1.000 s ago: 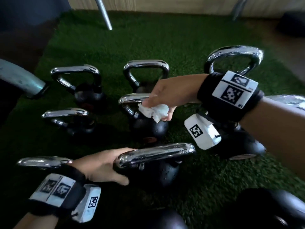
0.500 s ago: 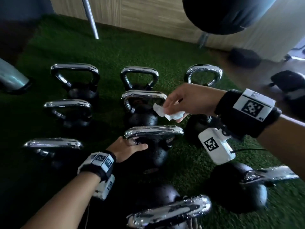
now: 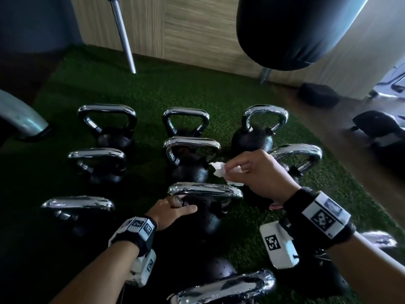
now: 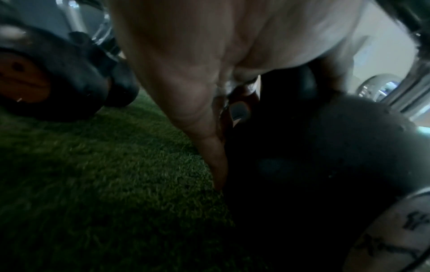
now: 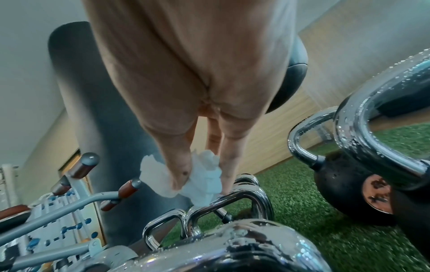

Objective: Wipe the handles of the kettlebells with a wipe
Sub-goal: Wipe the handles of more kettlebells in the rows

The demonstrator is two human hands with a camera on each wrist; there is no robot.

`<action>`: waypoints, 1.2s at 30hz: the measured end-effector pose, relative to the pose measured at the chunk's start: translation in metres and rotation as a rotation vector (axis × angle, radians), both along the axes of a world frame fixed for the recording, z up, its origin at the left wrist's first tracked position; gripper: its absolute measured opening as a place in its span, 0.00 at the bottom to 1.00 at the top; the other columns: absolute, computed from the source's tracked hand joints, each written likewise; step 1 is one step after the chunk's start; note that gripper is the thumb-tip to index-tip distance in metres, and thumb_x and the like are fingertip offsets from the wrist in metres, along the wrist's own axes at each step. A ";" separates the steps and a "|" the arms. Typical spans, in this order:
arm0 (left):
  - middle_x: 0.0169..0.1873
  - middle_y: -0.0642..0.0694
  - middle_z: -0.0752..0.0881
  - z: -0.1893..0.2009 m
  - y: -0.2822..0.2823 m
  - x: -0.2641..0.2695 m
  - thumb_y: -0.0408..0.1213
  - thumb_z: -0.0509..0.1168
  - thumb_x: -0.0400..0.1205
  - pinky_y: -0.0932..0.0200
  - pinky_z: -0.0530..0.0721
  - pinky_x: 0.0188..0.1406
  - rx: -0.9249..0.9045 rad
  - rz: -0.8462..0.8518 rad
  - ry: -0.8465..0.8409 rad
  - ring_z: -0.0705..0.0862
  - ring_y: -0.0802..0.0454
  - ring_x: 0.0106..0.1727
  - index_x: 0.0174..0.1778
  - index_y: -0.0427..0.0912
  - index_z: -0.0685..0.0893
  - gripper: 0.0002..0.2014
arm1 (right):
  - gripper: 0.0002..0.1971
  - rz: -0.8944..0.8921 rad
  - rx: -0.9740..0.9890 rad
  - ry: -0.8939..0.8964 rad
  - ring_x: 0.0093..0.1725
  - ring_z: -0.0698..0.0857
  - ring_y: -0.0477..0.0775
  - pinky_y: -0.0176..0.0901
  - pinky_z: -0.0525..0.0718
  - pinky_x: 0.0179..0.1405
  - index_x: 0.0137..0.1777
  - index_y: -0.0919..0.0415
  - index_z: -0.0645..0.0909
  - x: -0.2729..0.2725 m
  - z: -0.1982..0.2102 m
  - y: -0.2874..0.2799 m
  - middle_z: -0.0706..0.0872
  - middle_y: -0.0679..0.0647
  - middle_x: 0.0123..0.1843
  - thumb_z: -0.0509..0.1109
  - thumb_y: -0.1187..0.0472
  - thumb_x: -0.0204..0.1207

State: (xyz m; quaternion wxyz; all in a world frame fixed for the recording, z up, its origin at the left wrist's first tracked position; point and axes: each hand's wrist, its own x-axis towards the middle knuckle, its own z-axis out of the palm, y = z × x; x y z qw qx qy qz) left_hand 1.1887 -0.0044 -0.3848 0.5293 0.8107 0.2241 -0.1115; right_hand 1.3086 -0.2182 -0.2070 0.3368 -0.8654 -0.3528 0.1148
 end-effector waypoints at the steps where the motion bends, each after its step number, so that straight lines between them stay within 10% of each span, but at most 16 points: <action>1: 0.59 0.59 0.88 -0.002 -0.003 -0.002 0.75 0.76 0.63 0.52 0.78 0.75 0.007 0.019 0.015 0.84 0.57 0.63 0.50 0.61 0.89 0.28 | 0.12 0.046 0.013 -0.038 0.49 0.89 0.43 0.43 0.87 0.55 0.37 0.33 0.91 -0.002 0.000 0.000 0.93 0.43 0.46 0.85 0.55 0.70; 6: 0.61 0.61 0.86 -0.012 -0.011 -0.005 0.80 0.79 0.43 0.57 0.80 0.72 0.067 0.020 0.077 0.84 0.58 0.64 0.68 0.56 0.81 0.57 | 0.05 0.133 0.041 -0.156 0.47 0.89 0.37 0.38 0.86 0.47 0.43 0.44 0.94 -0.009 -0.010 0.001 0.93 0.37 0.45 0.85 0.56 0.70; 14: 0.54 0.62 0.90 -0.014 -0.013 -0.007 0.77 0.81 0.44 0.56 0.83 0.69 0.067 0.066 0.017 0.87 0.62 0.59 0.59 0.58 0.87 0.48 | 0.07 0.275 0.088 -0.238 0.43 0.85 0.40 0.29 0.85 0.48 0.48 0.52 0.95 -0.024 -0.014 0.020 0.89 0.43 0.49 0.84 0.62 0.71; 20: 0.52 0.62 0.92 -0.012 -0.018 -0.009 0.76 0.81 0.44 0.56 0.84 0.69 0.053 0.106 -0.022 0.88 0.64 0.58 0.54 0.62 0.90 0.43 | 0.03 0.254 -0.083 -0.303 0.47 0.88 0.55 0.53 0.87 0.52 0.47 0.58 0.93 -0.025 -0.032 0.024 0.88 0.51 0.47 0.78 0.61 0.76; 26: 0.48 0.67 0.90 -0.001 -0.025 -0.011 0.59 0.87 0.59 0.64 0.81 0.63 0.071 0.099 -0.028 0.87 0.64 0.57 0.42 0.71 0.87 0.20 | 0.04 0.129 0.006 -0.348 0.41 0.86 0.54 0.55 0.88 0.43 0.38 0.60 0.91 -0.025 -0.039 0.001 0.86 0.51 0.40 0.79 0.61 0.73; 36: 0.55 0.64 0.91 -0.002 -0.024 -0.014 0.69 0.82 0.52 0.57 0.80 0.71 0.041 0.096 -0.038 0.86 0.63 0.62 0.53 0.66 0.89 0.33 | 0.15 0.184 -0.099 -0.355 0.40 0.89 0.52 0.48 0.90 0.41 0.51 0.51 0.94 -0.016 -0.031 -0.023 0.86 0.48 0.42 0.77 0.71 0.71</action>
